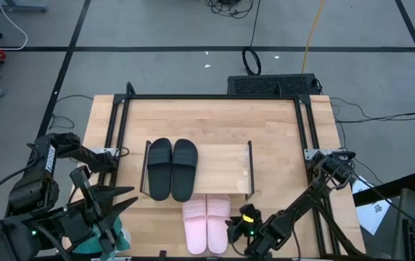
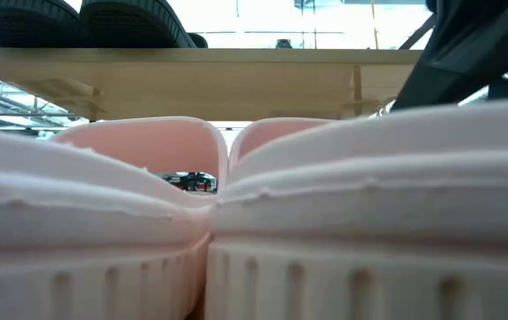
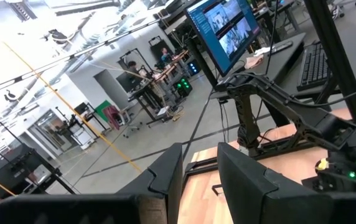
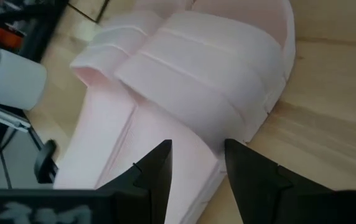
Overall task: Pick and place slides into the shelf
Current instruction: Put the right pink slide on the shelf
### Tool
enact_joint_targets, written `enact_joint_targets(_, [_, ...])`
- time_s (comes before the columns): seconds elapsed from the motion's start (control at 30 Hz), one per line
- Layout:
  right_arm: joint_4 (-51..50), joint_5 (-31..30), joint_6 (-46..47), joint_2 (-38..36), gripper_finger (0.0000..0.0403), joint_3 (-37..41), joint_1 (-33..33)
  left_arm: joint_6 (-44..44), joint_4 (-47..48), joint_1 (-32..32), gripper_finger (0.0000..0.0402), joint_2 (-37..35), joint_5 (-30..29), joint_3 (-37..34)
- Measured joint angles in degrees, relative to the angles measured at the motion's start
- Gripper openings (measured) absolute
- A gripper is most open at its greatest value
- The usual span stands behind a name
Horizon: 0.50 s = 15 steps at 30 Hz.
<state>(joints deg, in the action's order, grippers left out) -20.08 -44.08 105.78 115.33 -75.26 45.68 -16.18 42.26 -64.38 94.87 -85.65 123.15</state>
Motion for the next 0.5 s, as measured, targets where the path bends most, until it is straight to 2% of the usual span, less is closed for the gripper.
enact_joint_targets(0.1, [-0.9,2.4,1.0,0.0,0.0139,0.0,-0.1,-0.1,0.0,0.0,0.0108,0.0,0.0,0.0])
enact_joint_targets(0.5, [-2.0,2.2,2.0,0.0,0.0139,0.0,-0.7,-0.1,1.0,0.0,0.0108,0.0,0.0,0.0])
